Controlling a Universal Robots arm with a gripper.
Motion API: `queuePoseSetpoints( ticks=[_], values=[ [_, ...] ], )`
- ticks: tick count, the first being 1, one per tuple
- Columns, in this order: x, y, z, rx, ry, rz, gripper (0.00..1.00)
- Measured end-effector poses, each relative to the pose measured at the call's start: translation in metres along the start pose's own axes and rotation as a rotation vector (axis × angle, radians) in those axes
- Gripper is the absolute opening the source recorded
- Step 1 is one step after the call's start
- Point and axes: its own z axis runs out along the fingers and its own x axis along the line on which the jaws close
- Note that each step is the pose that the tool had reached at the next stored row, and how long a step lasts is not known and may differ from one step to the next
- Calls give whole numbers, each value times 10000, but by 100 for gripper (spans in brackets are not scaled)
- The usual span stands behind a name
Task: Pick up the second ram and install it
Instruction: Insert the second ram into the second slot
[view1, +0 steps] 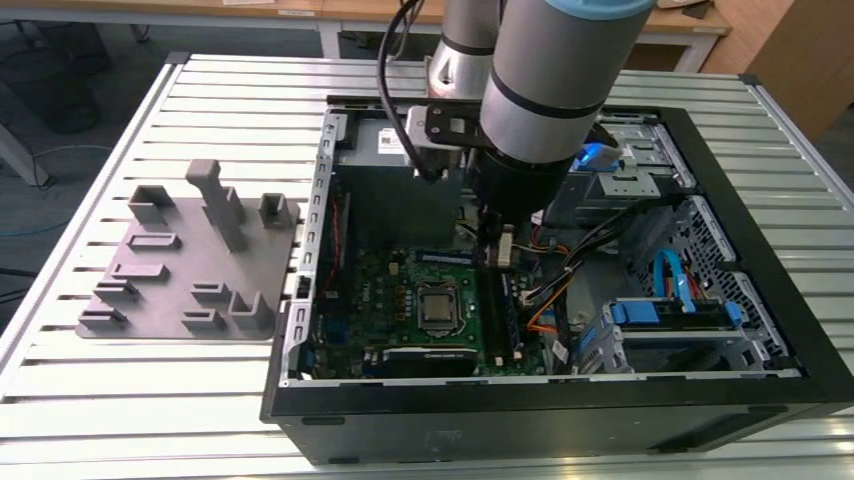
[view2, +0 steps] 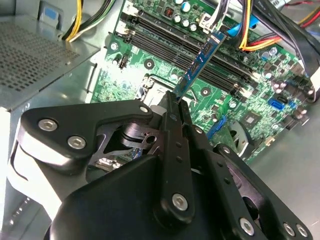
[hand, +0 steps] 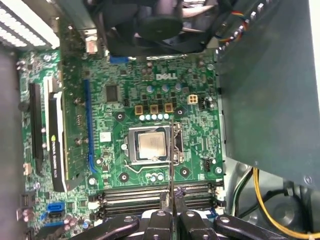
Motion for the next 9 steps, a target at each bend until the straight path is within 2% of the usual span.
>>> queuePoseSetpoints(
  ticks=[9],
  values=[
    [0, 0, 2, 67, -50, 1171, 14]
  ],
)
